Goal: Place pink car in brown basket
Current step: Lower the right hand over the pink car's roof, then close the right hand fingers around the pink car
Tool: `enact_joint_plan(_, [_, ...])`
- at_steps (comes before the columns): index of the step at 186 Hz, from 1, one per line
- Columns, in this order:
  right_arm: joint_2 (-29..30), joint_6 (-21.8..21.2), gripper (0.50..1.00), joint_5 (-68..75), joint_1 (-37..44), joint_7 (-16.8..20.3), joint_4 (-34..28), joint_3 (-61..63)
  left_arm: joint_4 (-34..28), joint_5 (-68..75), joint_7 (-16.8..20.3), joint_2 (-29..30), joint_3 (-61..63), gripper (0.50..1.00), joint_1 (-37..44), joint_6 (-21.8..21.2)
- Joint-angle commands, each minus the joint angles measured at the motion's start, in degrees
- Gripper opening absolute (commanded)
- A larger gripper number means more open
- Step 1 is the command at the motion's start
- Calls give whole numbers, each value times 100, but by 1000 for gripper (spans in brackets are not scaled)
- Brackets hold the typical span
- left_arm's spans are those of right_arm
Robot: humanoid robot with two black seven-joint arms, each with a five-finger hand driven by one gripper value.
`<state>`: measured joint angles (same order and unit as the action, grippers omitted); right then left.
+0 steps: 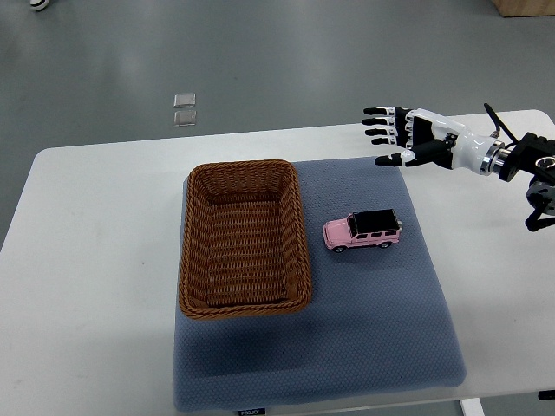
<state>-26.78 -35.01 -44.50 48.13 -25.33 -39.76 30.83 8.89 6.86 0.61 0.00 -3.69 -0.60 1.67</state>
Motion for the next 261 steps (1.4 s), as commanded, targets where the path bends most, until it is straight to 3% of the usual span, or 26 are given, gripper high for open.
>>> enact_joint_plan(1, [-213,1,909,-982,-14,-210,-488,2,8,-1,0,0,0,1000,-1,0])
enact_joint_plan(23, [-442,1,907,-2264,-23,-473,-971,2,7,-1,0,0,8,1000,-1,0])
enact_joint_plan(49, [-591,12,907,-2933,-31,-482,-1376,-7,-1,-1,0,0,0,1000,7,0])
enact_joint_plan(123, [-565,2033,901,-3162,-286,-421,-1385,-842,-1,-1,0,0,0,1000,-1,0])
enact_joint_plan(174, [-486,2209,901,-3171,-365,-403,-1376,-974,-1,-1,0,0,8,1000,-1,0])
enact_joint_plan(214, [-424,2543,897,-3179,-506,-87,-1332,-983,-1,-1,0,0,0,1000,-1,0])
enact_joint_plan(237, [-424,2543,860,-3188,-515,-87,-1332,-1000,-1,-1,0,0,0,1000,7,0])
enact_joint_plan(252, [-433,2552,799,-3188,-506,-87,-1341,-1079,-1,-1,0,0,0,1000,-1,0])
enact_joint_plan(261, [-433,2552,791,-3197,-506,-87,-1332,-1106,-1,-1,0,0,8,1000,-1,0])
